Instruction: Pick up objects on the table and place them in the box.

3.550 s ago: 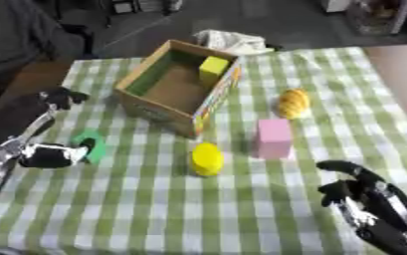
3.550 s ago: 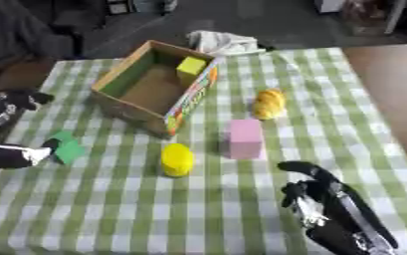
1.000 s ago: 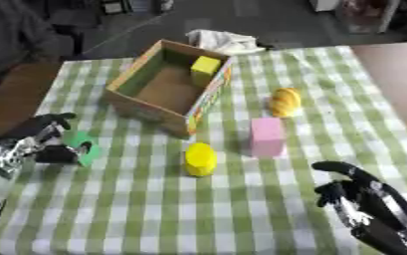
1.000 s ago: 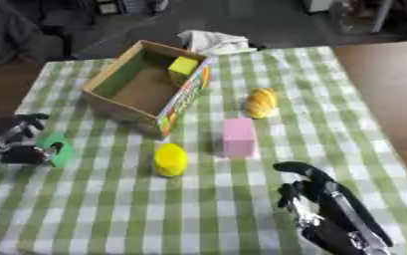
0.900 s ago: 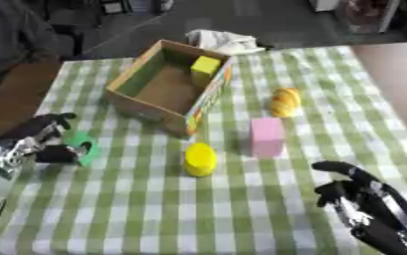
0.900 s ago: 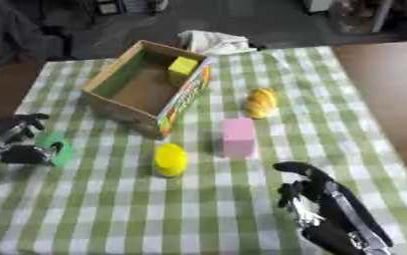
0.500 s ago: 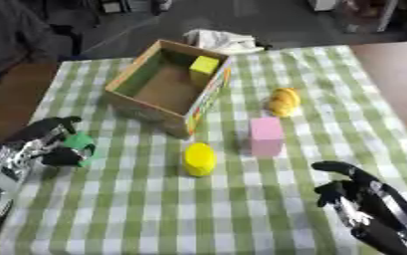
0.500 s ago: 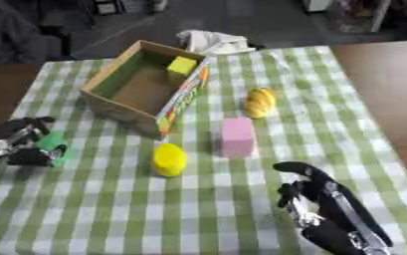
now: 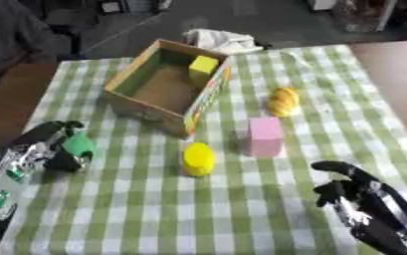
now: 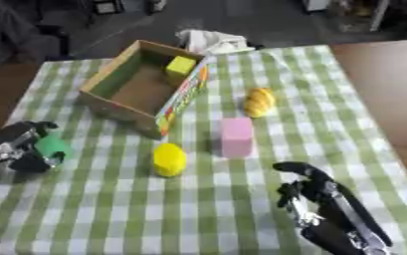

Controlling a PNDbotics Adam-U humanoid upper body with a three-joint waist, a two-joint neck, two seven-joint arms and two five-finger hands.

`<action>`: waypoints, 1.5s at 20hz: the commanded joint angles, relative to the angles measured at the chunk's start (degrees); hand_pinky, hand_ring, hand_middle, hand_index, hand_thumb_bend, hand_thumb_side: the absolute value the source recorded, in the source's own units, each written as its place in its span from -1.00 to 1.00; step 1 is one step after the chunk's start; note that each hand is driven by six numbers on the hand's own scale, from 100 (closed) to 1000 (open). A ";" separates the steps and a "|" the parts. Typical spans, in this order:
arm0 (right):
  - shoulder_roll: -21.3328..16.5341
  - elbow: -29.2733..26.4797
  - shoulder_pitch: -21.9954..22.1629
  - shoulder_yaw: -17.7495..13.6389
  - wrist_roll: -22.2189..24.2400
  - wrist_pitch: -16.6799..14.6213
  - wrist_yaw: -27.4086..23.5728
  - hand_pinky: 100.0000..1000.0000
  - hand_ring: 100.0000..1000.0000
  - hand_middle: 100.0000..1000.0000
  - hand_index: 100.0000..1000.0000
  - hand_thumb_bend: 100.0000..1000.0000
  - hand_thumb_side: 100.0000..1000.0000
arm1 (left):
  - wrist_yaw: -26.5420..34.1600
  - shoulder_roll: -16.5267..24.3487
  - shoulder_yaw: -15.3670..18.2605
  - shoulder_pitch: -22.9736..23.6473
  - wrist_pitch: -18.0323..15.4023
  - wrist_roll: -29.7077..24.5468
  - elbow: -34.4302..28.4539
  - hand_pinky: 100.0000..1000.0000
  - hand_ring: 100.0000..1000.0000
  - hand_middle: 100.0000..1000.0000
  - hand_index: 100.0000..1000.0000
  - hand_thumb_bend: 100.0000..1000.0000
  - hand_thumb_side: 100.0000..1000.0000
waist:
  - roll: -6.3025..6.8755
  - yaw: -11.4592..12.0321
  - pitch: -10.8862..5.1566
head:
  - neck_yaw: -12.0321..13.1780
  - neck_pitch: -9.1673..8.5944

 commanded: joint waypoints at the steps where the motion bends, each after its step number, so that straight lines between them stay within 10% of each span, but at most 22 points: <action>1: -0.07 -0.53 -0.53 -0.19 0.29 -0.16 0.27 0.36 -0.14 0.55 0.58 -1.00 -0.18 | 0.90 1.41 1.22 -0.49 -0.02 2.12 -3.08 0.12 0.07 -0.04 0.82 -0.98 -0.69 | -0.12 -0.01 -0.44 | -0.45 0.26; 10: -0.37 -0.57 -0.35 0.09 0.66 -0.14 0.27 0.36 -0.14 0.55 0.59 -1.00 -0.19 | 8.11 6.80 0.78 -8.54 -0.92 4.16 -9.10 0.11 0.05 -0.07 0.80 -1.00 -0.75 | -0.18 0.03 -0.71 | -0.59 0.26; 21: -0.26 -0.90 -0.92 0.78 1.41 -0.09 -0.17 0.36 -0.14 0.55 0.59 -1.00 -0.18 | 10.27 8.27 -6.76 -27.84 -1.30 2.89 13.97 0.15 0.09 -0.01 0.81 -1.00 -0.72 | -0.45 -2.77 0.03 | 0.81 0.26; 30: 0.04 -0.90 -1.27 0.94 1.61 -0.08 -0.27 0.36 -0.14 0.55 0.59 -1.00 -0.18 | 5.95 4.39 -7.29 -34.03 -1.93 8.09 28.14 0.17 0.12 0.04 0.83 -1.00 -0.71 | -0.54 -4.26 0.76 | 1.22 0.26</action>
